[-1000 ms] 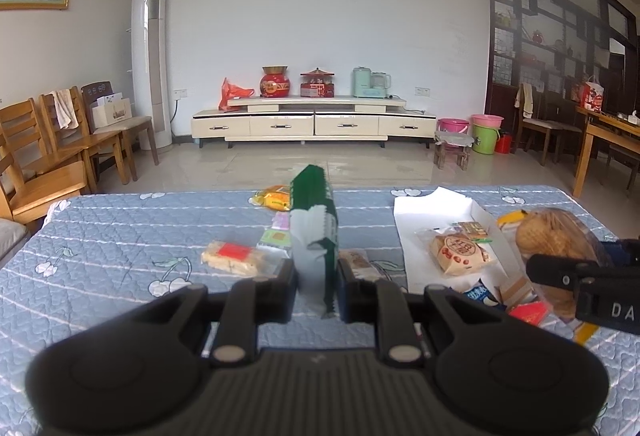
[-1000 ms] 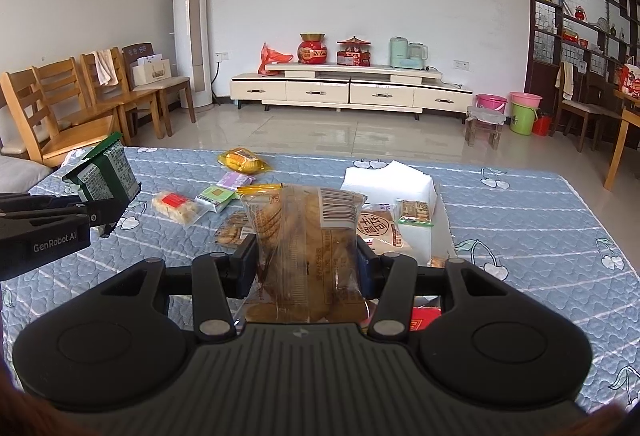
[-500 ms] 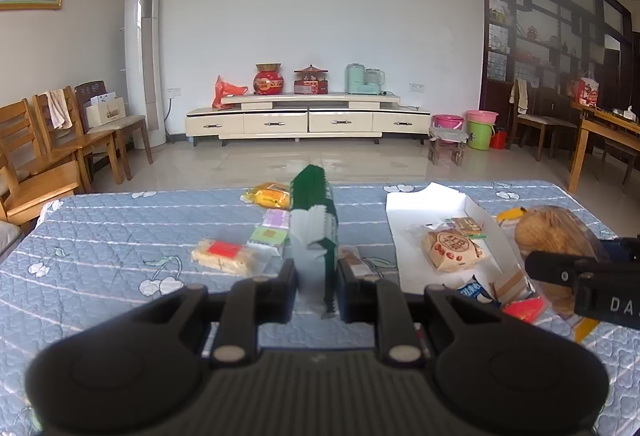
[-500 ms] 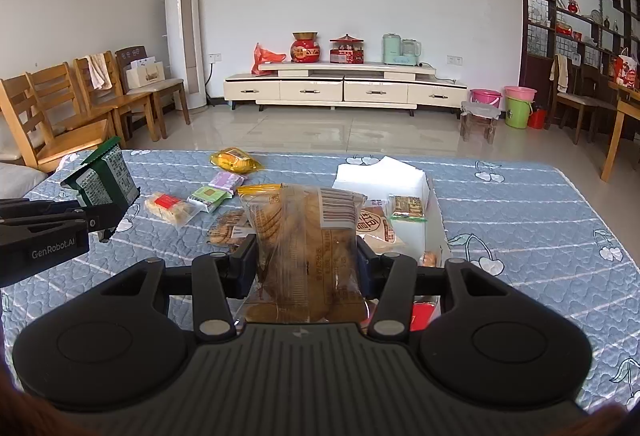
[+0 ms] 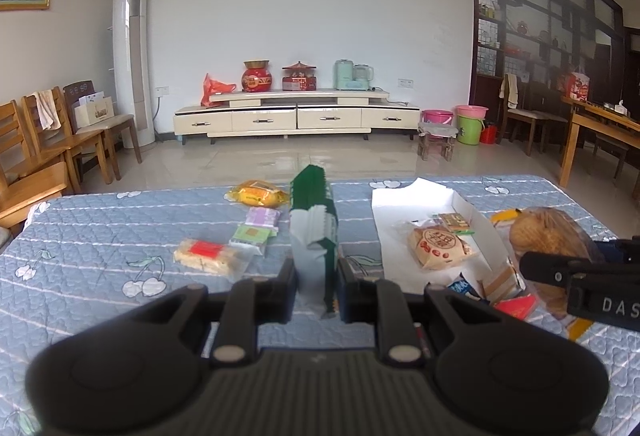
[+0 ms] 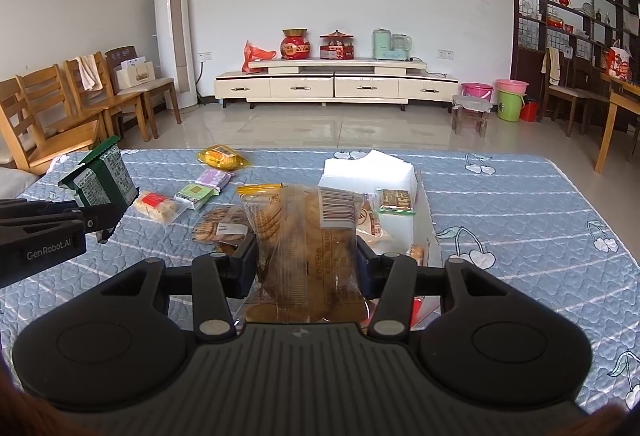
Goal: Organize snacks
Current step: 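Carry the green box and biscuit bag toward the white box with both tools, then lower both held snacks into the white box and open both tools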
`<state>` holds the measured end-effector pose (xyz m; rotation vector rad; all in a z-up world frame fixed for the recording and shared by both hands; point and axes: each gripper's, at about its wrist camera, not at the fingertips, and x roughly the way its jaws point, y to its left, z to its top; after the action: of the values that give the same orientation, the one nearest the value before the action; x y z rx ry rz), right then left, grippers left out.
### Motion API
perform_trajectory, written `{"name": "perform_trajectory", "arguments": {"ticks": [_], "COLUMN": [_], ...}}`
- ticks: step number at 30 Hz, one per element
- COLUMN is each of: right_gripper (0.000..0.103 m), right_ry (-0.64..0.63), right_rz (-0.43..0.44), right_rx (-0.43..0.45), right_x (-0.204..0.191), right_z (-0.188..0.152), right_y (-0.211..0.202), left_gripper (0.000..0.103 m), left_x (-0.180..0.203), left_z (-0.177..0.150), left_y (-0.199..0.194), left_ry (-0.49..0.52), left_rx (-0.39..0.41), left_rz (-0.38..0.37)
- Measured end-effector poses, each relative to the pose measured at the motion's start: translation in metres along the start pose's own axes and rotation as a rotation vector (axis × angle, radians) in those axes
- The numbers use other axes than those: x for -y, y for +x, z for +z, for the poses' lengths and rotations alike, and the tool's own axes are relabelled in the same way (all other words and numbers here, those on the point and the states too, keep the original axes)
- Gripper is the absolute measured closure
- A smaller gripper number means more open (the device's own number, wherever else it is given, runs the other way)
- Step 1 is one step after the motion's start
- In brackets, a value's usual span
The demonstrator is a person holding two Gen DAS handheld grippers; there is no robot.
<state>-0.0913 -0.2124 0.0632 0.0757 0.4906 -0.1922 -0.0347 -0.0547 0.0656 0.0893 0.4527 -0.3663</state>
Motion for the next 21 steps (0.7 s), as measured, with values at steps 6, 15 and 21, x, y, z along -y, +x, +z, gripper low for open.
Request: {"name": "perform_trajectory", "arguments": {"ticks": [6, 15, 21], "right_gripper": [0.043, 0.043, 0.043], "right_ry": [0.016, 0.054, 0.079], "right_rz": [-0.019, -0.067, -0.1], "right_rx": [-0.006, -0.012, -0.016], "right_x": [0.004, 0.022, 0.038], "right_z": [-0.001, 0.001, 0.003], "right_y": [0.0, 0.006, 0.015], "left_gripper": [0.085, 0.085, 0.085], "left_x": [0.011, 0.034, 0.05], "left_z": [0.001, 0.005, 0.011], "left_y": [0.007, 0.023, 0.037], "left_ry": [0.013, 0.042, 0.06], "left_rx": [-0.006, -0.017, -0.022], "left_rz": [-0.023, -0.077, -0.112]}}
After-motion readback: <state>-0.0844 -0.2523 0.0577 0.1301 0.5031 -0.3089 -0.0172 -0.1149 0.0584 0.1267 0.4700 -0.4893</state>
